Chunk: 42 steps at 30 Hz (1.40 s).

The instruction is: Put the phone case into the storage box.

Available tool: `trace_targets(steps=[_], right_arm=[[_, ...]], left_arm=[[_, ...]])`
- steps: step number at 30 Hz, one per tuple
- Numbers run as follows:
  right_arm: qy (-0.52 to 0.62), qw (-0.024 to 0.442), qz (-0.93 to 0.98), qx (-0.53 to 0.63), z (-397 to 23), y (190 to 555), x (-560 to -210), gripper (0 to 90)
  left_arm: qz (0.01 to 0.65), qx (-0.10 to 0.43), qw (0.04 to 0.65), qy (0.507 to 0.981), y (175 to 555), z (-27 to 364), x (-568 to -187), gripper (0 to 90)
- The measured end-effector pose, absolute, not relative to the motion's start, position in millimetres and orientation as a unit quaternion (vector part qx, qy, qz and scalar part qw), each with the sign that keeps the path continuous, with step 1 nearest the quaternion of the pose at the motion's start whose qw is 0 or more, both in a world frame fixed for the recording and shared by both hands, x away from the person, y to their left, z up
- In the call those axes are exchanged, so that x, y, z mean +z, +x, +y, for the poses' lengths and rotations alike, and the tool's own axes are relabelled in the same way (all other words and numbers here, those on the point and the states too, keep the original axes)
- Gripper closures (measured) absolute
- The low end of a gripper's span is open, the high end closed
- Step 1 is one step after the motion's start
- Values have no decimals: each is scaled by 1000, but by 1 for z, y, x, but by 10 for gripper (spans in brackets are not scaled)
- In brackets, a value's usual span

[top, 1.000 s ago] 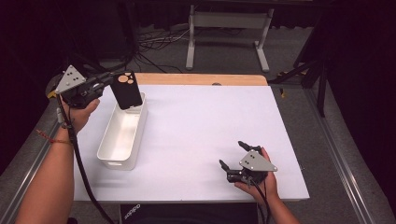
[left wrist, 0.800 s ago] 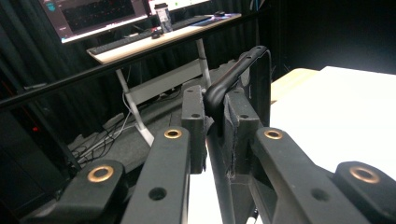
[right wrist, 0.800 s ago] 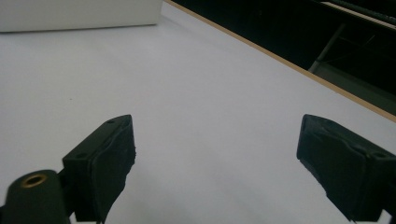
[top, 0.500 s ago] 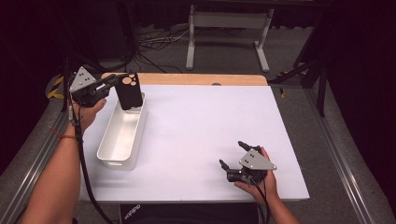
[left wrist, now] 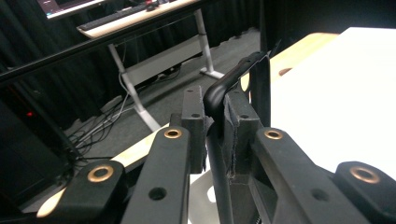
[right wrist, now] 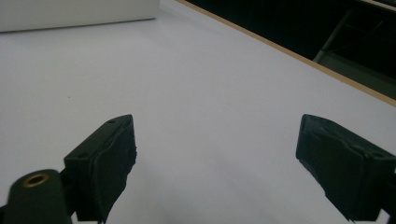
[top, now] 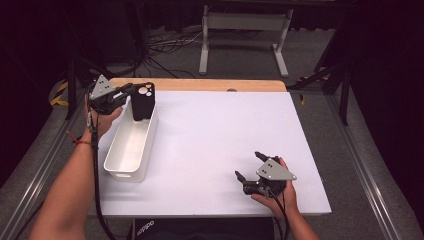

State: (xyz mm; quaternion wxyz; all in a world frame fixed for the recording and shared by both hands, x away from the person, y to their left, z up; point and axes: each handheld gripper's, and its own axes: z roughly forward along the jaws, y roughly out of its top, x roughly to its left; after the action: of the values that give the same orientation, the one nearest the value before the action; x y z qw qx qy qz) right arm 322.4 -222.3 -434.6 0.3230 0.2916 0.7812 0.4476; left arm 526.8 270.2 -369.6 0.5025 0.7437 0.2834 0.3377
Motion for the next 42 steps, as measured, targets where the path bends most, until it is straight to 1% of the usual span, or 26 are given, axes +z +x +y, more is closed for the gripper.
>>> trace_targets(steps=[5,7,15,18,20,29,37,42], right_arm=[[299,314,782,448,-222,325,-436,134],[300,311,783,447,-222,325,-437,134],[298,307,788,443,-218,326,-439,134],[303,287,787,454,-219,326,-439,134],[307,282,784,460,-220,327,-437,136],[306,281,778,471,-225,326,-432,136],[295,279,782,473,-226,326,-430,136],[291,277,782,476,-230,325,-428,136]], left_arm=[[284,329,511,742,532,272,-375,808],[290,322,523,734,533,274,-376,808],[311,306,531,726,537,283,-382,788],[322,307,518,731,540,282,-386,759],[326,298,513,736,541,281,-389,756],[336,296,501,740,540,278,-392,756],[348,297,483,746,542,275,-397,735],[356,296,484,743,541,274,-399,731]])
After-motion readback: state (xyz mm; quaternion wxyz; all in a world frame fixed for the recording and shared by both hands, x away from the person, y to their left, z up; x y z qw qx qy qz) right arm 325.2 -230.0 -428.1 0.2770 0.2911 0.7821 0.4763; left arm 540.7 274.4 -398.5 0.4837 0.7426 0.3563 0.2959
